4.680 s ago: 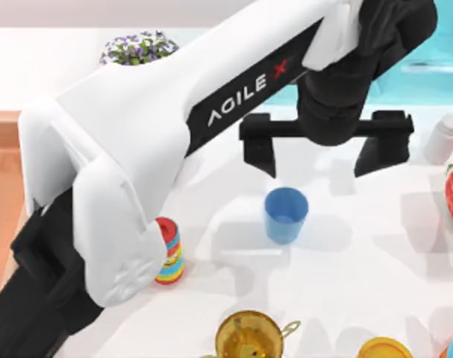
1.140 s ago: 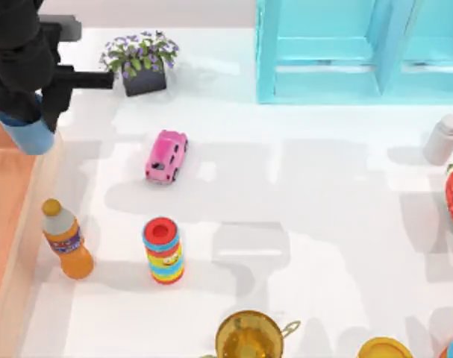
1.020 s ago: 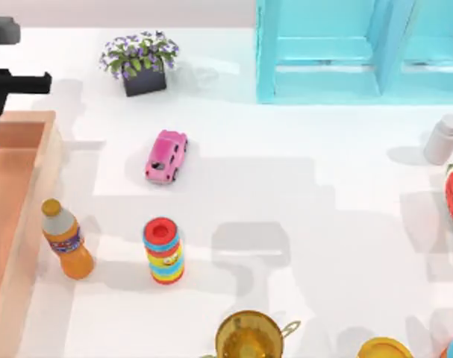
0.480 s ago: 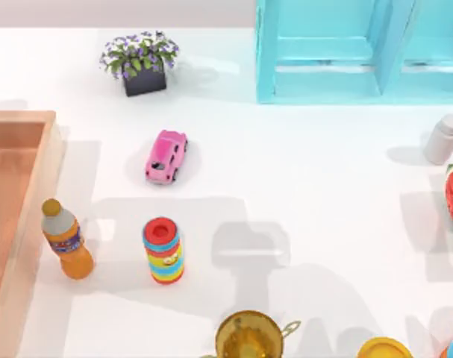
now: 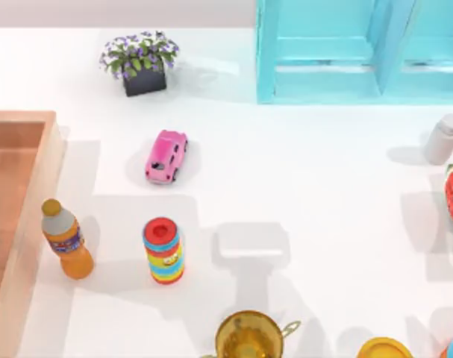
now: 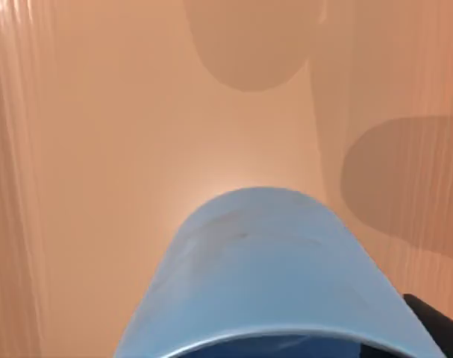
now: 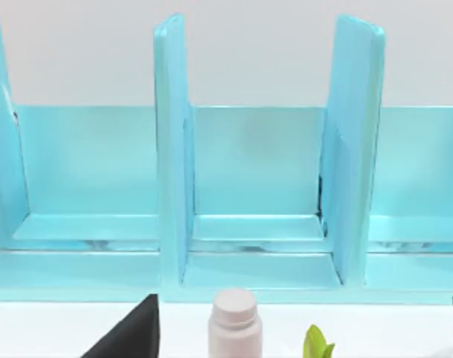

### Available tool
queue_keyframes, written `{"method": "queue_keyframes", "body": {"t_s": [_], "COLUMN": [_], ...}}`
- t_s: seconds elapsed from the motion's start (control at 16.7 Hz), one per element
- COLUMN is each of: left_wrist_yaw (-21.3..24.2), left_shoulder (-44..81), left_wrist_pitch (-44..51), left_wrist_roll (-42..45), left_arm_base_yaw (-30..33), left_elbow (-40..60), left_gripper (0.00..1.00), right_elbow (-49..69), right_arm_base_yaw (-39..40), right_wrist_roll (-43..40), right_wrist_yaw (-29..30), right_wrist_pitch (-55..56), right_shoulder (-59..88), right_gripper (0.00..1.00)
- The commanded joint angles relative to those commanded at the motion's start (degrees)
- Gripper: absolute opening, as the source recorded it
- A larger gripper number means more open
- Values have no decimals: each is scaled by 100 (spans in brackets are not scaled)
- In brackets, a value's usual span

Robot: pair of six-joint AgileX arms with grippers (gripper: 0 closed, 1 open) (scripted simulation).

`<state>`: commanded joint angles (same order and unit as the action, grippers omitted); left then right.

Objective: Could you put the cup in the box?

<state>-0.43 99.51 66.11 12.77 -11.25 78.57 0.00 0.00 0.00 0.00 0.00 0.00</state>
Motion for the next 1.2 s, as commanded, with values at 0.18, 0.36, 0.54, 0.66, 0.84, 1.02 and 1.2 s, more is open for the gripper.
{"method": "queue_keyframes", "body": {"t_s": [0.18, 0.36, 0.54, 0.66, 0.84, 1.02, 1.2], "left_wrist_yaw": [0, 0, 0, 0, 0, 0, 0], "left_shoulder": [55, 56, 56, 56, 56, 56, 56], "left_wrist_pitch": [-374, -384, -384, -384, -384, -384, -384], "left_wrist_roll": [49, 50, 50, 50, 50, 50, 50], "left_arm_base_yaw": [-60, -62, -62, -62, -62, -62, -62], "left_elbow": [-354, -364, -364, -364, -364, -364, -364], "left_gripper": [0, 0, 15, 30, 53, 75, 98], "right_elbow": [0, 0, 0, 0, 0, 0, 0], "right_arm_base_yaw": [0, 0, 0, 0, 0, 0, 0], "right_wrist_roll": [0, 0, 0, 0, 0, 0, 0], "right_wrist_yaw": [0, 0, 0, 0, 0, 0, 0], "right_wrist_pitch": [0, 0, 0, 0, 0, 0, 0], "right_shoulder": [0, 0, 0, 0, 0, 0, 0], "right_gripper": [100, 100, 100, 100, 100, 100, 100]}}
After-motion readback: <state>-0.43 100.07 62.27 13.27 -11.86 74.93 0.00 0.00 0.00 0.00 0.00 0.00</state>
